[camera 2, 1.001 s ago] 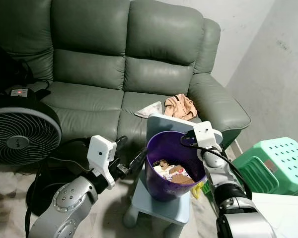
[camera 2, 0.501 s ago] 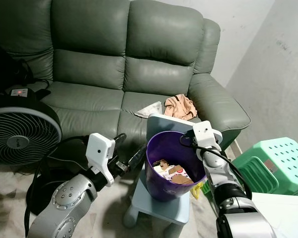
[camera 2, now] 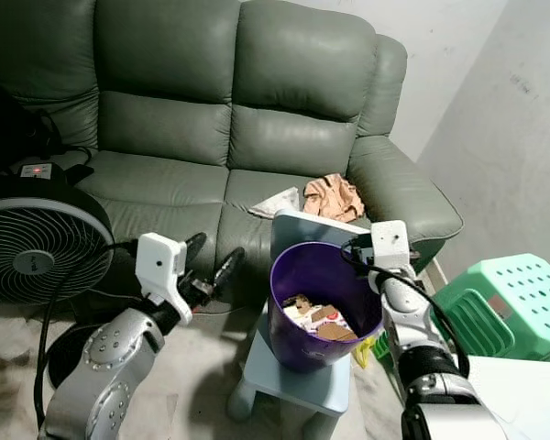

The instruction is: Picking trash to rubbish bin

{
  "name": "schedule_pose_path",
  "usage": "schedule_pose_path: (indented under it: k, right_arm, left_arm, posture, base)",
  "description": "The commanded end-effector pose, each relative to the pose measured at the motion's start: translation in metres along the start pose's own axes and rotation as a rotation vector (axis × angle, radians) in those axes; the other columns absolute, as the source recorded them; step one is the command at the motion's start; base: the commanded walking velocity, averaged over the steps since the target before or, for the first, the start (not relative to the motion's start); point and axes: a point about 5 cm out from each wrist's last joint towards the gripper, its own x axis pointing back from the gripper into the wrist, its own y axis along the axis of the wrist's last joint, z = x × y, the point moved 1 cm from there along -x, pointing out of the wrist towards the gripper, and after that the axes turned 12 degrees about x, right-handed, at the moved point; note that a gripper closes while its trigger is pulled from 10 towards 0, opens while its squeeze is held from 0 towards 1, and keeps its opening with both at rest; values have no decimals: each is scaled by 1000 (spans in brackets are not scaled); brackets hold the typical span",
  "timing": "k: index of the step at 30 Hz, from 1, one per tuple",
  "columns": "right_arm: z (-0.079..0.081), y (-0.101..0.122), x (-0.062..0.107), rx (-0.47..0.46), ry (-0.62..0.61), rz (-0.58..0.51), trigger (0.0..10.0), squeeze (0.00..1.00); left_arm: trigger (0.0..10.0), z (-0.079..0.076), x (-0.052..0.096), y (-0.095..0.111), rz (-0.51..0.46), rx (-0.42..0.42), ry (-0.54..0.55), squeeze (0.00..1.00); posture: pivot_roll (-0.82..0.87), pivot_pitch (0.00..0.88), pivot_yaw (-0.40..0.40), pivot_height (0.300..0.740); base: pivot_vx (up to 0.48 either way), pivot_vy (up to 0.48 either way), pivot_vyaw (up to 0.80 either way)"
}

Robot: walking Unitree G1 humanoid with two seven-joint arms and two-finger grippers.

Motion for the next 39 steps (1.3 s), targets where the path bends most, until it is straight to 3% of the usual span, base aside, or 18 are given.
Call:
schedule_pose_path:
  k: [1,5,8,10,14,17,21,25,26,27,28,34,39]
  right_arm:
    - [-11,2,1,-11,-50,-27,10000,1000]
    - [-12,11,8,-37,-101,-121,10000,1000]
    - [-10,15,12,-83,-107,-156,10000,1000]
    - [-9,16,13,-88,-109,-167,10000,1000]
    - [-5,19,21,-157,-99,-199,10000,1000]
    - [1,21,29,-203,-78,-235,10000,1000]
    - [2,20,32,-210,-86,-239,10000,1000]
    - [10,27,47,-306,13,-351,10000,1000]
    - [10,26,48,-315,10,-350,10000,655]
    - [9,25,49,-313,-10,-337,10000,98]
    - [11,25,49,-323,-5,-335,10000,0]
    - [17,28,46,-296,36,-308,10000,0]
    - [15,28,45,-296,38,-308,10000,0]
  left_arm:
    - [10000,1,-3,1,-12,-4,17,0]
    - [10000,21,-10,6,-35,-6,101,0]
    - [10000,39,-14,14,-58,-17,159,0]
    - [10000,42,-14,16,-63,-22,167,0]
    - [10000,69,-17,28,-97,-46,265,0]
    - [10000,84,-18,30,-106,-11,325,0]
    - [10000,91,-18,31,-98,-19,341,0]
    - [10000,100,-18,30,-90,-39,367,0]
    - [10000,102,-19,30,-92,-34,373,0]
    - [10000,102,-20,31,-94,-39,374,0]
    - [10000,102,-21,31,-95,-45,374,0]
    - [10000,102,-24,33,-105,-37,373,0]
    - [10000,104,-24,34,-113,-37,376,0]
  posture:
    - [33,0,-140,740]
    - [23,0,-123,740]
    - [23,0,-121,740]
    - [24,0,-120,740]
    - [33,0,-109,740]
    - [29,0,-97,740]
    - [30,0,-96,740]
    - [18,0,-84,740]
    - [15,0,-81,740]
    - [14,0,-80,740]
    - [12,0,-80,740]
    - [9,0,-84,740]
    - [9,0,-84,740]
  base:
    - [0,0,0]
    - [0,0,0]
    - [0,0,0]
    - [0,0,0]
    - [0,0,0]
    - [0,0,0]
    - [0,0,0]
    - [0,0,0]
    - [0,0,0]
    - [0,0,0]
    - [0,0,0]
    - [0,0,0]
    - [0,0,-750]
